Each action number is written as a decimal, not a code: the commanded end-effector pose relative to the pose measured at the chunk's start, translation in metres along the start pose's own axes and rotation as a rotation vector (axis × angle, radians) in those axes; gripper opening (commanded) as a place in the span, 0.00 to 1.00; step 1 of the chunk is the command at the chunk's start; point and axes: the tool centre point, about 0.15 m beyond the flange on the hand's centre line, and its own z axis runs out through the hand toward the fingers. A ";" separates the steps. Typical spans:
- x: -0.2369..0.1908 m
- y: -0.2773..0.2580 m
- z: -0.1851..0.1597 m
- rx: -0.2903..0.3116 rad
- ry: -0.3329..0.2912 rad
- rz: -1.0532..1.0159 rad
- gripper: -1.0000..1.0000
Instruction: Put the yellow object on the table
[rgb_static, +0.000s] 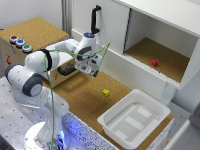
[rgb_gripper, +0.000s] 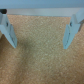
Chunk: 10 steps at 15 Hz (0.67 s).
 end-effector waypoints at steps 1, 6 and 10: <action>-0.003 -0.029 0.018 -0.049 0.029 0.014 0.00; 0.002 -0.047 0.028 -0.031 0.034 0.076 0.00; 0.006 -0.060 0.037 -0.018 0.055 0.103 0.00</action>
